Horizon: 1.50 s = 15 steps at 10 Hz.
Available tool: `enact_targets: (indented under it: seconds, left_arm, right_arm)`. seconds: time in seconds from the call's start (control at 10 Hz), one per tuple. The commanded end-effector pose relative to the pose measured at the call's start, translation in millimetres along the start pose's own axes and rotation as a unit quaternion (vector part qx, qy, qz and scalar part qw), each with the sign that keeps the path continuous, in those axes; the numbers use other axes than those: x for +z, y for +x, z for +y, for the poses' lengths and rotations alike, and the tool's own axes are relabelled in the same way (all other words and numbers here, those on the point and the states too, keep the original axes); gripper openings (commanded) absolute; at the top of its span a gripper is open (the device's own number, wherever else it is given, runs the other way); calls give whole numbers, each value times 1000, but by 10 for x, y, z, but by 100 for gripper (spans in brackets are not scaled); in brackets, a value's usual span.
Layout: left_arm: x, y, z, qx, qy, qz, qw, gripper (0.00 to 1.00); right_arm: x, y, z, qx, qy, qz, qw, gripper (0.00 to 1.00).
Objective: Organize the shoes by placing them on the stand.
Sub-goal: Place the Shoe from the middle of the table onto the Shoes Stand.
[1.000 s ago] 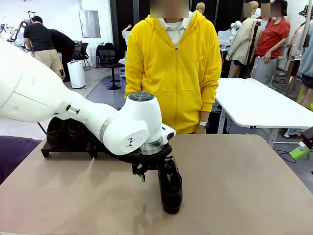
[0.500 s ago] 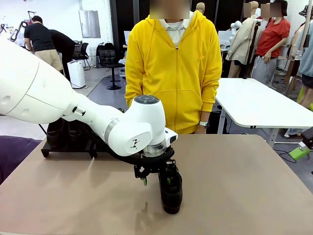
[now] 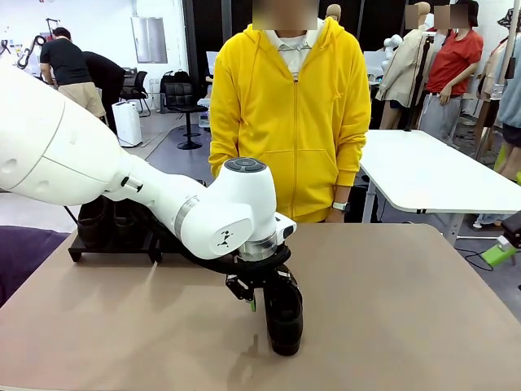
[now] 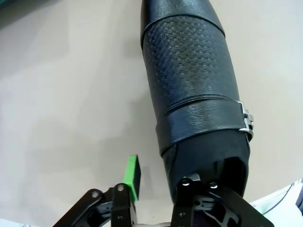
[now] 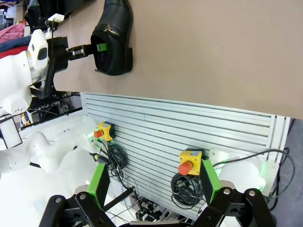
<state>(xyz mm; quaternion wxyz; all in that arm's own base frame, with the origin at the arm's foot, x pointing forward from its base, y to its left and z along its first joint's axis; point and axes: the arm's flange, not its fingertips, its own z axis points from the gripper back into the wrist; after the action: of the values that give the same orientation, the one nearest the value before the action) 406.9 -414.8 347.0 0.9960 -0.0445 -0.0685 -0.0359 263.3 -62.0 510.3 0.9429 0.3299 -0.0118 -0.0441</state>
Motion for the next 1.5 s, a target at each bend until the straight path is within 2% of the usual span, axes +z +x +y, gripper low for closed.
enact_targets:
  seconds: [0.0, 0.3, 0.5, 0.7, 0.8, 0.9, 1.0, 1.1, 1.2, 1.4]
  left_arm:
    - [18, -4, -31, 3, 16, -13, 1000, 0]
    - [186, -5, -9, -8, 18, -41, 999, 0]
    - [699, -4, 200, -35, -16, -87, 995, 0]
    - [1259, -112, 594, -23, -19, -192, 981, 0]
    - [1470, -109, 894, -8, -20, -260, 965, 0]
    - [1545, -75, 1152, 2, -22, -292, 956, 0]
    - [1561, -70, 1353, -6, -13, -308, 951, 0]
    - [1548, -57, 1491, 6, -4, -283, 959, 0]
    - [1726, 1, 1202, 1, -21, -274, 961, 0]
    - [1726, 1, 1202, 1, -21, -274, 961, 0]
  right_arm:
    - [26, 19, 8, 12, 14, -1, 1000, 100]
    - [26, 19, 8, 12, 14, -1, 1000, 100]
    - [26, 19, 8, 12, 14, -1, 1000, 100]
    - [26, 19, 8, 12, 14, -1, 1000, 100]
    - [26, 19, 8, 12, 14, -1, 1000, 100]
    - [26, 19, 8, 12, 14, -1, 1000, 100]
    - [26, 19, 8, 12, 14, -1, 1000, 100]
    - [26, 19, 8, 12, 14, -1, 1000, 100]
    - [26, 19, 8, 12, 14, -1, 1000, 100]
    - [26, 19, 8, 12, 14, -1, 1000, 100]
